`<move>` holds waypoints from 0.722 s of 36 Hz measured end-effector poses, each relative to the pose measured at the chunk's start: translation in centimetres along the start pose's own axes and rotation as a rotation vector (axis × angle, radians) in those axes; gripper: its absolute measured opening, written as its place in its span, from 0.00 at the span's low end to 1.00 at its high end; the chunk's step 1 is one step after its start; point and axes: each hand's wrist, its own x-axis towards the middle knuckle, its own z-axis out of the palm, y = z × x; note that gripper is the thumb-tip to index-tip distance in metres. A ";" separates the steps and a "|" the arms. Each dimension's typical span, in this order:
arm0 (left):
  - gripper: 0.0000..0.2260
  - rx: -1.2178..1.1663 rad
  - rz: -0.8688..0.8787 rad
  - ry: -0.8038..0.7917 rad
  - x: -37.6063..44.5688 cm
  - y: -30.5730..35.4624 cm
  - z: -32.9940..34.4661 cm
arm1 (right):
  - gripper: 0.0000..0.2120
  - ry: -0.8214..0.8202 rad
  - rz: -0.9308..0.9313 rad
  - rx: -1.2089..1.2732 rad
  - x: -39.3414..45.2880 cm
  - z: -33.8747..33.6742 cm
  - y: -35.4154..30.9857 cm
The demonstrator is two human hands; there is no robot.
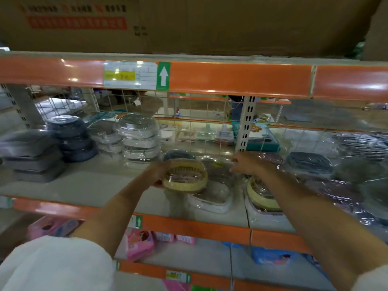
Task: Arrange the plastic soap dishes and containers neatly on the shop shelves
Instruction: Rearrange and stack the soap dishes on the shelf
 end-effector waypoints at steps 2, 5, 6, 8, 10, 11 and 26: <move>0.18 -0.035 -0.032 0.049 0.3 -0.9 -0.8 | 0.23 -0.024 -0.004 -0.057 0.5 0.2 -0.3; 0.19 0.005 -0.031 0.132 0.4 -1.6 -1.8 | 0.26 -0.057 -0.024 -0.162 1.0 0.6 -0.6; 0.19 0.030 -0.032 0.157 0.5 -1.9 -2.1 | 0.27 -0.069 -0.034 -0.185 1.2 0.7 -0.7; 0.20 0.098 -0.039 0.196 0.7 -2.2 -3.0 | 0.29 -0.100 -0.042 -0.215 1.4 1.0 -0.9; 0.21 0.194 -0.061 0.222 1.0 -2.4 -3.7 | 0.30 -0.127 -0.047 -0.221 1.7 1.1 -1.0; 0.22 0.237 -0.071 0.228 1.1 -2.5 -3.9 | 0.30 -0.133 -0.052 -0.226 1.9 1.2 -1.1; 0.19 0.702 0.012 0.202 0.5 -2.5 -2.1 | 0.36 -0.052 -0.038 -0.167 3.4 1.5 -1.0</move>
